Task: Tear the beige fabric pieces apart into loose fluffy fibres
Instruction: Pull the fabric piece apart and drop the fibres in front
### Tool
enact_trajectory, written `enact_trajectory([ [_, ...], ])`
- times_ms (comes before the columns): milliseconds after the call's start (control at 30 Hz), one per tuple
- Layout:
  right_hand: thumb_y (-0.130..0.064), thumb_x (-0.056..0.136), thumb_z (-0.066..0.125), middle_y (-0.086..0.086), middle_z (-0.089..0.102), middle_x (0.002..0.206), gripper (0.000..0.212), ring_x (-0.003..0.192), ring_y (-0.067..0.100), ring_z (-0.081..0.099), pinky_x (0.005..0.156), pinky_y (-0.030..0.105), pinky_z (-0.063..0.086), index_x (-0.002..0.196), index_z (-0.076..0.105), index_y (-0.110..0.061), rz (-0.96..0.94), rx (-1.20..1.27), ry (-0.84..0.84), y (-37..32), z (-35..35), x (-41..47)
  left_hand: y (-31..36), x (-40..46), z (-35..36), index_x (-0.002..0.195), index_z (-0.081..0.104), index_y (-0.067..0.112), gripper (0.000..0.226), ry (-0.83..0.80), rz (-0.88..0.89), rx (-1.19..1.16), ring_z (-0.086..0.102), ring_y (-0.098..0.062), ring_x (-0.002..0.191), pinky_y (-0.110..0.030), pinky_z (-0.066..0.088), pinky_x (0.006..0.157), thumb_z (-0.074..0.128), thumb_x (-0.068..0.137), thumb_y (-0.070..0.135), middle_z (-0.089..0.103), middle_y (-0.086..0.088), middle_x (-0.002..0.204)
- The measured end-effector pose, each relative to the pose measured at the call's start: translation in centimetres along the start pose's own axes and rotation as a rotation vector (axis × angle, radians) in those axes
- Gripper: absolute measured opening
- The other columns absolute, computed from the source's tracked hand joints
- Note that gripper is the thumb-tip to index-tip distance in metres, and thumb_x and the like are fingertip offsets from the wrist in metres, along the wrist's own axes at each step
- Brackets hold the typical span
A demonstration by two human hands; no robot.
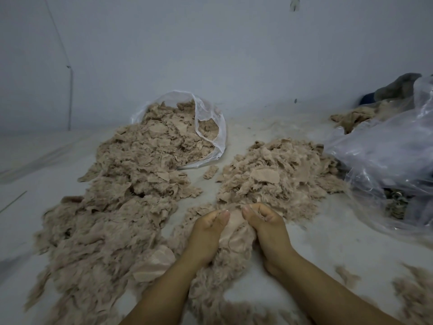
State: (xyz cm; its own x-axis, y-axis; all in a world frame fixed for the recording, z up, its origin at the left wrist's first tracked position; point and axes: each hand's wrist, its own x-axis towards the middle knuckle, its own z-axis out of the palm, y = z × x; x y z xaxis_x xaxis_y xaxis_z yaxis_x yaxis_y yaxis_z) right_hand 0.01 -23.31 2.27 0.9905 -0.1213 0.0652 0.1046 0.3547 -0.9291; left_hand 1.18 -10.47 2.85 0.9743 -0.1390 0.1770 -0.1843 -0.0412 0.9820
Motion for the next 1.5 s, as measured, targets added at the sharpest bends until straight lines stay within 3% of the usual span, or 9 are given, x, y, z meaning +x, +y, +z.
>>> enact_trajectory([
  [167, -0.017, 0.090, 0.062, 0.003, 0.053, 0.052, 0.028, 0.044, 0.013, 0.044, 0.042, 0.021, 0.038, 0.062, 0.057, -0.015, 0.042, -0.178, -0.071, -0.1, -1.1, 0.3, 0.0, 0.6, -2.0, 0.073, 0.063, 0.010, 0.032, 0.250, -0.001, 0.005, 0.060, 0.002, 0.055, -0.010, 0.045, 0.054, 0.047, 0.097, 0.024, 0.065, 0.006, 0.063],
  [333, -0.062, 0.070, 0.059, -0.003, 0.051, 0.059, 0.053, 0.056, 0.009, 0.048, 0.055, 0.020, 0.041, 0.068, 0.056, -0.009, -0.084, -0.429, -0.153, -0.3, -0.7, -0.1, 0.1, 0.0, -1.5, 0.073, 0.062, 0.009, 0.031, 0.099, 0.103, 0.091, 0.055, 0.000, 0.060, -0.012, 0.043, 0.057, 0.049, 0.091, 0.031, 0.061, 0.010, 0.062],
  [600, -0.004, 0.086, 0.066, -0.002, 0.055, 0.057, 0.019, 0.053, 0.009, 0.053, 0.054, 0.020, 0.044, 0.070, 0.056, -0.008, -0.148, -0.288, -0.180, -0.1, -0.4, 0.1, -0.2, -0.1, -0.9, 0.067, 0.048, 0.014, 0.033, 0.088, 0.202, 0.265, 0.040, 0.002, 0.052, -0.015, 0.033, 0.052, 0.042, 0.099, 0.014, 0.045, 0.003, 0.062],
  [733, -0.006, 0.092, 0.057, 0.001, 0.047, 0.047, 0.021, 0.043, 0.011, 0.039, 0.047, 0.023, 0.033, 0.072, 0.052, -0.008, -0.175, -0.208, -0.079, -0.5, -0.7, 0.3, 0.0, 0.4, -1.0, 0.070, 0.049, 0.014, 0.031, 0.205, 0.174, 0.229, 0.042, 0.001, 0.056, -0.011, 0.034, 0.052, 0.039, 0.100, 0.014, 0.046, 0.002, 0.066],
  [833, -0.009, 0.095, 0.053, -0.001, 0.049, 0.045, 0.018, 0.034, 0.008, 0.038, 0.036, 0.017, 0.030, 0.077, 0.051, -0.008, -0.119, -0.139, -0.082, -0.6, -0.4, 0.1, -0.1, 0.1, -0.7, 0.080, 0.062, 0.012, 0.026, 0.018, 0.117, 0.175, 0.056, -0.006, 0.068, -0.011, 0.043, 0.063, 0.046, 0.096, 0.025, 0.060, 0.005, 0.072],
  [1033, -0.003, 0.093, 0.054, 0.000, 0.048, 0.047, 0.020, 0.034, 0.006, 0.035, 0.036, 0.017, 0.030, 0.074, 0.051, -0.007, -0.150, -0.172, -0.050, -0.9, -0.4, 0.2, -0.1, 0.0, -0.7, 0.051, 0.036, 0.022, 0.043, 0.055, 0.165, 0.172, 0.026, -0.002, 0.045, -0.018, 0.024, 0.045, 0.052, 0.091, 0.024, 0.028, 0.013, 0.046],
  [1233, -0.001, 0.095, 0.049, -0.004, 0.048, 0.047, 0.025, 0.038, 0.004, 0.040, 0.041, 0.016, 0.035, 0.072, 0.048, -0.011, -0.179, -0.078, 0.197, -1.6, -1.6, 1.4, -0.7, 0.2, -0.9, 0.050, 0.050, 0.021, 0.043, 0.046, 0.127, 0.233, 0.037, 0.000, 0.043, -0.017, 0.032, 0.049, 0.052, 0.092, 0.027, 0.043, 0.011, 0.044],
  [1400, -0.009, 0.095, 0.054, 0.001, 0.056, 0.052, 0.021, 0.043, 0.014, 0.046, 0.041, 0.020, 0.037, 0.074, 0.053, -0.014, -0.061, -0.230, -0.155, -1.2, -1.4, 0.6, -0.7, 0.1, -1.0, 0.096, 0.061, 0.025, 0.034, -0.003, 0.059, 0.200, 0.057, -0.001, 0.069, -0.016, 0.043, 0.065, 0.058, 0.076, 0.051, 0.060, 0.012, 0.073],
  [1500, -0.010, 0.094, 0.056, 0.002, 0.054, 0.047, 0.013, 0.034, 0.010, 0.044, 0.034, 0.016, 0.032, 0.082, 0.052, -0.012, -0.038, -0.287, -0.172, -0.8, -0.5, 0.3, -0.7, -0.1, -0.8, 0.076, 0.063, 0.028, 0.016, 0.037, 0.185, 0.291, 0.053, -0.002, 0.061, -0.019, 0.043, 0.060, 0.058, 0.091, 0.026, 0.058, 0.013, 0.063],
])
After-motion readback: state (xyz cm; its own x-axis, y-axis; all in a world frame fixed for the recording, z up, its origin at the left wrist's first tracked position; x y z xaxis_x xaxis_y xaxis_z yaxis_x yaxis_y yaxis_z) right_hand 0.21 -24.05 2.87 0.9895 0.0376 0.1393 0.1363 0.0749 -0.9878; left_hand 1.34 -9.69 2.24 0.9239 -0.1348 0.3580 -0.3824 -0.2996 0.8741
